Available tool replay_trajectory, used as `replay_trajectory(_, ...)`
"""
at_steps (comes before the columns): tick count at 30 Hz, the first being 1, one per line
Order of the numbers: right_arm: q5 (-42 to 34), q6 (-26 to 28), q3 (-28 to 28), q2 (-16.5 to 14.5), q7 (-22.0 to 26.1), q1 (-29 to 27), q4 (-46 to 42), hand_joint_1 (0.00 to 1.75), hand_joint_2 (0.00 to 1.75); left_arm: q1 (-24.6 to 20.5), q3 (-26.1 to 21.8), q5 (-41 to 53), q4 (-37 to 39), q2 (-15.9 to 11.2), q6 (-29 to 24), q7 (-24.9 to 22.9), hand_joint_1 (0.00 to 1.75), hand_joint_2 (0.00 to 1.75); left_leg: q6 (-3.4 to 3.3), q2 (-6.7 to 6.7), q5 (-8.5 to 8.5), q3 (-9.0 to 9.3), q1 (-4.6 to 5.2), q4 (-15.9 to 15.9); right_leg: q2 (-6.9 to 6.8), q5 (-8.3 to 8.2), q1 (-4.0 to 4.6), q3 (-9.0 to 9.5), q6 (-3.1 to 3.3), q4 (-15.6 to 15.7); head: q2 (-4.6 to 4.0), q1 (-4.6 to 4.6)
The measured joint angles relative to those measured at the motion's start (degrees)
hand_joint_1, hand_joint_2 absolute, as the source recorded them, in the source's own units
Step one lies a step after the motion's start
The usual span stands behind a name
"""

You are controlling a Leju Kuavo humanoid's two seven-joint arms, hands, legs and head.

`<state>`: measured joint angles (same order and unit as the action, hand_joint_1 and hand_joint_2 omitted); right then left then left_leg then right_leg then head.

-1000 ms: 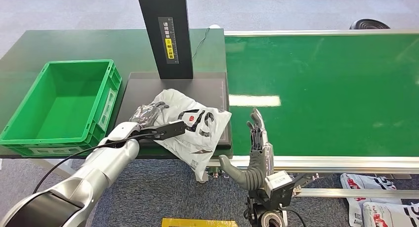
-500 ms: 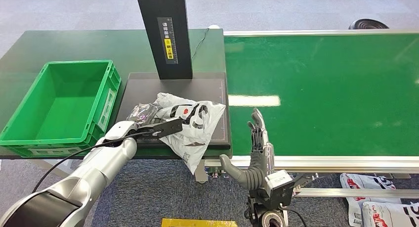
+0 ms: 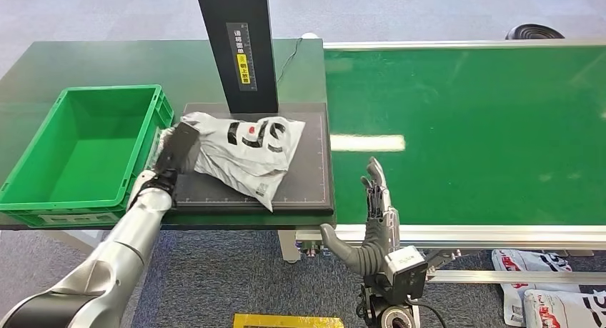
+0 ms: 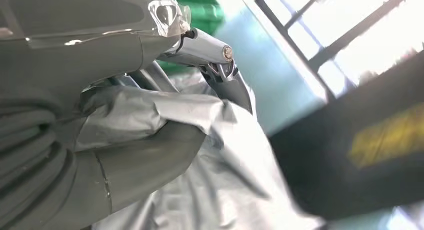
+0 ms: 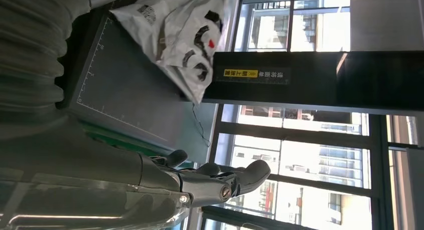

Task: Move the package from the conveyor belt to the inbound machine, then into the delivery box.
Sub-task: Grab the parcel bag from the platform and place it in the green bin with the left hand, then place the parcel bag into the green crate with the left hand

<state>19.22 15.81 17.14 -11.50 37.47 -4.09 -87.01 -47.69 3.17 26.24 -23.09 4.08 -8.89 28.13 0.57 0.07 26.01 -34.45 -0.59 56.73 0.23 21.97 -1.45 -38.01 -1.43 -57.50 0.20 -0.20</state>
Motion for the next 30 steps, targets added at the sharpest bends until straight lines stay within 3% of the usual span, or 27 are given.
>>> replay_trajectory(4, -0.1, 1.0, 0.0, 0.0, 0.1, -0.3, 0.0, 0.0, 1.75, -0.7, -5.0, -2.6, -3.6, -0.6, 1.4, 1.3, 1.75, 1.75, 0.0, -0.06, 0.0, -0.17, 0.0, 0.0, -0.04, 0.03, 0.0, -0.11, -0.02, 0.0, 0.0, 0.01)
replay_trajectory(9, -0.1, 2.3, -0.1, 0.0, 0.1, -1.8, -0.3, 0.0, 1.75, -2.1, -6.5, -5.3, -6.2, -1.8, 2.1, 2.3, 1.75, 1.75, -0.02, -0.05, 0.02, -0.28, 0.0, 0.0, -0.04, 0.04, -0.01, -0.2, -0.04, 0.0, 0.0, 0.02)
replay_trajectory(22, 0.0, 3.5, -0.5, -0.1, 0.0, -3.5, -1.3, 0.0, 1.75, -3.4, -5.7, -6.4, -10.5, -5.2, 0.4, 0.6, 1.75, 1.75, -0.01, -0.04, 0.02, -0.31, -0.01, 0.0, -0.02, 0.05, 0.01, -0.27, -0.03, 0.0, 0.0, 0.01)
replay_trajectory(30, 0.5, 3.8, -1.4, -0.2, -0.6, -5.8, -3.3, 0.0, 1.75, -3.8, -5.1, -8.6, -14.1, -10.4, -3.1, 0.9, 1.75, 1.75, 0.01, 0.06, 0.07, -0.33, -0.01, 0.0, 0.1, 0.06, 0.01, -0.32, -0.03, 0.0, 0.0, 0.01)
